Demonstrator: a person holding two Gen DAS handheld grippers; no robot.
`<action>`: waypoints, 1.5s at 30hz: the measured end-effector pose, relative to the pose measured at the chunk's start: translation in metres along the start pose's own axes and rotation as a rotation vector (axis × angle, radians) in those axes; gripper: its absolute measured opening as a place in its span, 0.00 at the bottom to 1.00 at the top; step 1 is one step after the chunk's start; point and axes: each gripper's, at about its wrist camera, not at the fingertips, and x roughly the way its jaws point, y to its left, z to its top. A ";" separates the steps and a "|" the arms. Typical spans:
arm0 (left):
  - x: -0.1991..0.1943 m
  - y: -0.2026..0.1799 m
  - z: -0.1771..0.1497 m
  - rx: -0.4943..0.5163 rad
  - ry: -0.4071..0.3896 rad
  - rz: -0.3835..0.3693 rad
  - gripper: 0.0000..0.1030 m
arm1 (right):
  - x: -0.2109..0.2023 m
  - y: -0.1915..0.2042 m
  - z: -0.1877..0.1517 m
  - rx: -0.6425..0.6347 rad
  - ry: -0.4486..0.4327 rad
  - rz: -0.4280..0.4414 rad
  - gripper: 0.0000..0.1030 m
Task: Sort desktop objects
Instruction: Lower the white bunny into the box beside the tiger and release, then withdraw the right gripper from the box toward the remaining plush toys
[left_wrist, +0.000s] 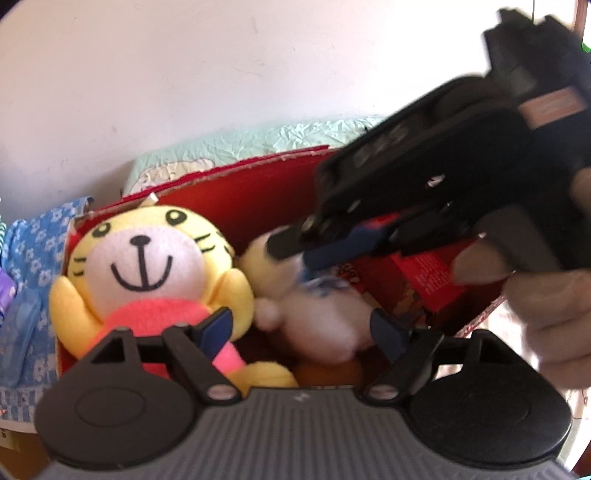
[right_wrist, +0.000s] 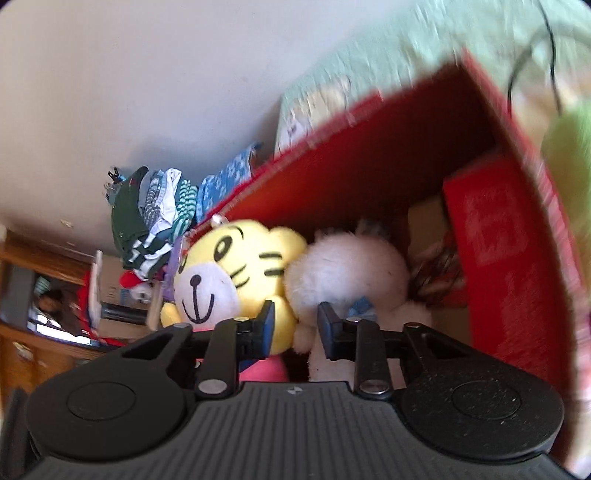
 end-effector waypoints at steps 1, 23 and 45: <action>0.001 -0.003 -0.001 0.000 0.003 0.001 0.81 | -0.006 0.001 0.001 -0.011 -0.022 -0.011 0.29; -0.034 -0.020 0.015 -0.082 0.050 0.119 0.91 | -0.046 0.007 -0.028 -0.105 -0.175 -0.167 0.32; -0.044 -0.090 0.016 -0.140 0.048 0.314 0.97 | -0.122 0.000 -0.074 -0.362 -0.361 -0.330 0.57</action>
